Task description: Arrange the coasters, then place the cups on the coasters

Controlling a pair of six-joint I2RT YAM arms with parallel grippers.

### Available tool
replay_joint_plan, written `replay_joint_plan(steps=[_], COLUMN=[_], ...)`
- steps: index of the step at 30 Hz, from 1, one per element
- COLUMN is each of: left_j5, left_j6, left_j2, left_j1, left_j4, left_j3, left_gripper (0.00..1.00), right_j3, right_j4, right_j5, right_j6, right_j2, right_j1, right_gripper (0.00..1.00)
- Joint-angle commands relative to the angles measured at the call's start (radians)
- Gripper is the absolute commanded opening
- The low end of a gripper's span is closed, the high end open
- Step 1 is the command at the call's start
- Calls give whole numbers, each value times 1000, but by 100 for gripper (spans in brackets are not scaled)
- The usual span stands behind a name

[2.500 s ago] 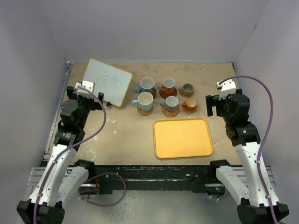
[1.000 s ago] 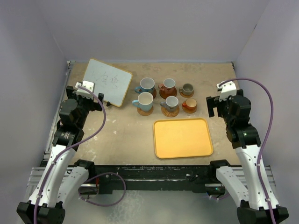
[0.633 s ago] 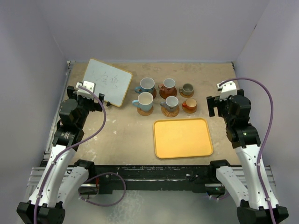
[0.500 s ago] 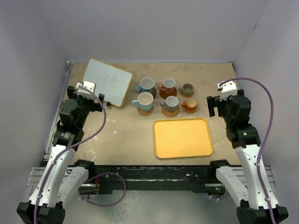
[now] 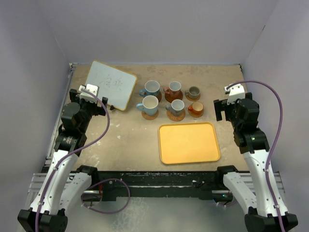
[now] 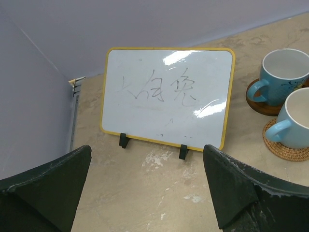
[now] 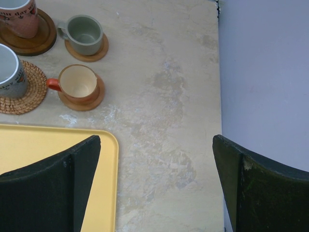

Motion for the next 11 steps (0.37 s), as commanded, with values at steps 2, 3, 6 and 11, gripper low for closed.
replay_joint_plan(steps=[2, 3, 6, 11], left_j5=[15, 16, 14, 14], left_j6=[14, 14, 13, 16], left_j2=[-5, -5, -5, -6], left_j1=[7, 7, 9, 9], left_j4=[33, 33, 29, 30], left_j3=[37, 36, 41, 39], left_gripper=[94, 94, 93, 93], right_j3=[-6, -4, -8, -6], right_j4=[40, 40, 41, 41], right_j5=[9, 10, 9, 9], right_j6=[-5, -6, -9, -9], right_j2=[-8, -6, -10, -9], right_j1=[-5, -3, -4, -4], right_gripper=[100, 100, 100, 100])
